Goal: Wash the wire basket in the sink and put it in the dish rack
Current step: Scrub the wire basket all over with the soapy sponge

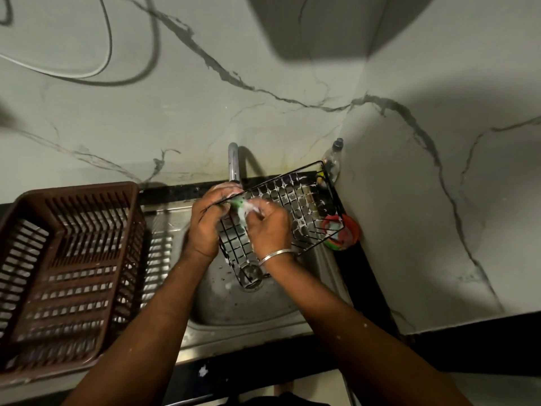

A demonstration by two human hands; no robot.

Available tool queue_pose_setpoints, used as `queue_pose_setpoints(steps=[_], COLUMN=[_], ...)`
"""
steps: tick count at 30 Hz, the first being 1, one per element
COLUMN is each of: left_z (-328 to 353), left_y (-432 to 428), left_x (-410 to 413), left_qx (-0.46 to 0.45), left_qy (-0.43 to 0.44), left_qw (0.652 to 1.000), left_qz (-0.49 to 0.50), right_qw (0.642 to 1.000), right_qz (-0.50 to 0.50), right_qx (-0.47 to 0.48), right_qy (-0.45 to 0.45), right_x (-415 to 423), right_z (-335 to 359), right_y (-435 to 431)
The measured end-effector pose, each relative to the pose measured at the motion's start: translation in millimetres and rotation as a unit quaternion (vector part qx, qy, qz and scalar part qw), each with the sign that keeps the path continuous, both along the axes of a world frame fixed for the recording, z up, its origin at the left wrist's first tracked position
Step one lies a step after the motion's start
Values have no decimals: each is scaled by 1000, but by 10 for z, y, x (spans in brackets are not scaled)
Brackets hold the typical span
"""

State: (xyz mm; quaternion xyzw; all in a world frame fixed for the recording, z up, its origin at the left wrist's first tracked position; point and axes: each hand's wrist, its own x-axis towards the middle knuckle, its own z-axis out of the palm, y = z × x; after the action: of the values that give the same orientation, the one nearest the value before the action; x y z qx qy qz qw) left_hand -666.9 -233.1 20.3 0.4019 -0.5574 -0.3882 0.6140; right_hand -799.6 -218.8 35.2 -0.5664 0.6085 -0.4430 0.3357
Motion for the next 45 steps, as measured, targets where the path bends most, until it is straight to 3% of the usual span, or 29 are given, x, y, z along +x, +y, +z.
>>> queue_pose_setpoints(steps=[2,6,11,15,19,22,24,27,30,34,38,39,42,43,45], left_z=[-11,-57,-43,-84,-92,-37,1,42,3,-68,-46,-32,18,36,47], left_y=[-5,-4,12,51,60,57,63,47,70,120,134,138,132,127,110], left_x=[-28,-44,-62,6,11,13,37,54,75,9,34,50,17,3,29], left_qx=[9,24,36,67,58,52,49,28,19,35,53,65,114,118,115], left_qy=[8,16,26,41,23,42,53,53,39,56,130,149,190,198,206], left_qw=[1000,1000,999,997,998,998,997,998,999,998,990,987,975,973,972], left_qz=[-4,8,9,18,11,8,17,12,7,-7,0,-2,-2,-1,-6], right_qw=[1000,982,993,955,969,908,890,915,903,960,891,890,942,943,901], right_qz=[10,141,75,232,174,319,342,291,347,249,391,395,305,303,375], right_qx=[8,-18,-15,35,5,44,62,75,117,110,201,203,125,96,99], right_qy=[-23,123,85,181,175,268,297,270,225,71,114,103,70,103,195], right_x=[90,124,170,53,16,-35,-75,-59,-56,21,-57,-60,16,27,24], right_z=[-6,-58,-13,88,145,141,159,139,200,340,342,355,368,386,395], right_y=[7,47,-3,-17,-49,18,25,36,1,-30,-15,-10,-19,-18,-11])
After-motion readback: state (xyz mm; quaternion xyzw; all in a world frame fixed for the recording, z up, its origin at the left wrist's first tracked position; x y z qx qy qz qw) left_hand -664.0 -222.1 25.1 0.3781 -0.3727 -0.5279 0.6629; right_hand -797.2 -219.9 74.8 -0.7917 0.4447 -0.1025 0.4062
